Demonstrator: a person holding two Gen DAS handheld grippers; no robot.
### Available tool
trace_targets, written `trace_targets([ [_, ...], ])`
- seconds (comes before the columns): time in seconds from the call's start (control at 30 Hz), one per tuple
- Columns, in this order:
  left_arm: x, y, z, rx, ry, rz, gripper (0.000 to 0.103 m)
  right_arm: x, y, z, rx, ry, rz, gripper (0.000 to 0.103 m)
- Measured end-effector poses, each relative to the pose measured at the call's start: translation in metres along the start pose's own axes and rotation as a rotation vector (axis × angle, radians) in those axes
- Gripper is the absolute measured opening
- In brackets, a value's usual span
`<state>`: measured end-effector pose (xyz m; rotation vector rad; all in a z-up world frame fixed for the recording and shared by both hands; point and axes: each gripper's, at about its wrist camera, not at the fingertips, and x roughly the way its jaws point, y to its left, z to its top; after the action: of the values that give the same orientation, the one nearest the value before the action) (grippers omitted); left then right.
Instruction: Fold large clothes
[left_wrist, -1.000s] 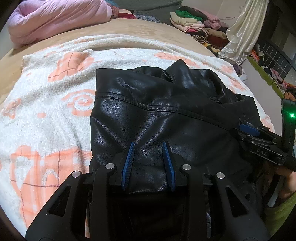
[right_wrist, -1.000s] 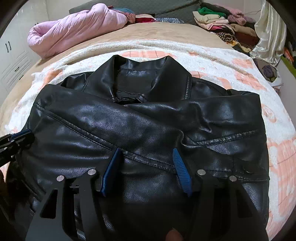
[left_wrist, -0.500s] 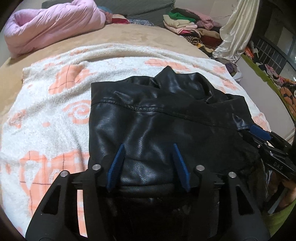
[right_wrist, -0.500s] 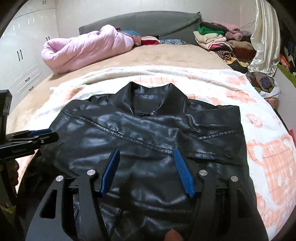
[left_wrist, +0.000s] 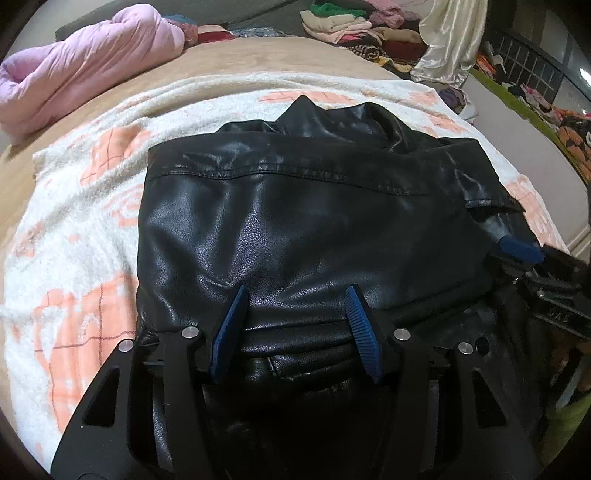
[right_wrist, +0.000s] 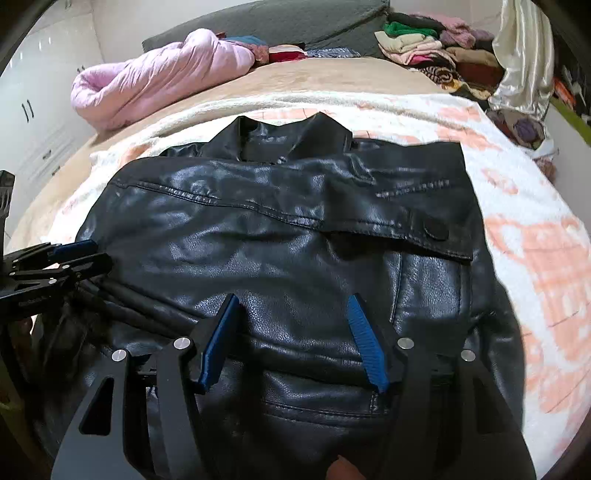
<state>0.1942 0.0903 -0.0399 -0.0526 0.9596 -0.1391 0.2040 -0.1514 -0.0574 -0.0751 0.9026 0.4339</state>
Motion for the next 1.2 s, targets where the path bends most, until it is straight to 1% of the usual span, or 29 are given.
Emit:
trace_targets([
  [0.07,-0.005,-0.001,0.001,0.003,-0.009,-0.007,0.051,-0.002,-0.001,0.001,0.011,-0.007,0.008,0.059],
  [0.13,-0.010,-0.001,0.002,-0.013,-0.013,-0.036,0.060,-0.009,0.001,0.003,0.015,-0.031,0.013,0.060],
  [0.2,-0.014,-0.002,0.002,-0.008,-0.015,-0.037,0.063,-0.020,0.003,0.006,0.019,-0.066,0.025,0.063],
  [0.27,-0.018,-0.004,0.002,-0.007,-0.021,-0.038,0.069,-0.030,0.002,0.006,0.033,-0.091,0.036,0.078],
  [0.3,-0.021,-0.004,0.003,-0.012,-0.025,-0.049,0.074,-0.034,0.002,0.006,0.037,-0.102,0.037,0.082],
  [0.37,-0.026,-0.006,0.004,-0.016,-0.037,-0.062,0.078,-0.043,0.003,0.006,0.038,-0.120,0.034,0.095],
  [0.4,-0.031,-0.007,0.006,-0.011,-0.048,-0.058,0.083,-0.047,0.003,0.007,0.038,-0.126,0.020,0.097],
  [0.43,-0.034,-0.009,0.006,-0.007,-0.057,-0.051,0.091,-0.050,0.003,0.006,0.038,-0.131,0.012,0.097],
  [0.47,-0.037,-0.011,0.007,-0.005,-0.065,-0.045,0.094,-0.054,0.003,0.006,0.038,-0.141,0.010,0.097],
  [0.6,-0.046,-0.014,0.008,-0.007,-0.081,-0.046,0.094,-0.066,0.003,0.007,0.051,-0.174,0.010,0.098],
  [0.83,-0.056,-0.016,0.009,-0.001,-0.095,-0.045,0.093,-0.084,0.009,0.009,0.036,-0.208,0.007,0.098],
  [1.0,-0.064,-0.019,0.008,0.008,-0.106,-0.053,0.093,-0.099,0.018,0.010,0.015,-0.237,0.022,0.098],
  [1.2,-0.075,-0.022,0.007,0.007,-0.124,-0.062,0.093,-0.111,0.026,0.009,0.004,-0.254,0.028,0.099],
])
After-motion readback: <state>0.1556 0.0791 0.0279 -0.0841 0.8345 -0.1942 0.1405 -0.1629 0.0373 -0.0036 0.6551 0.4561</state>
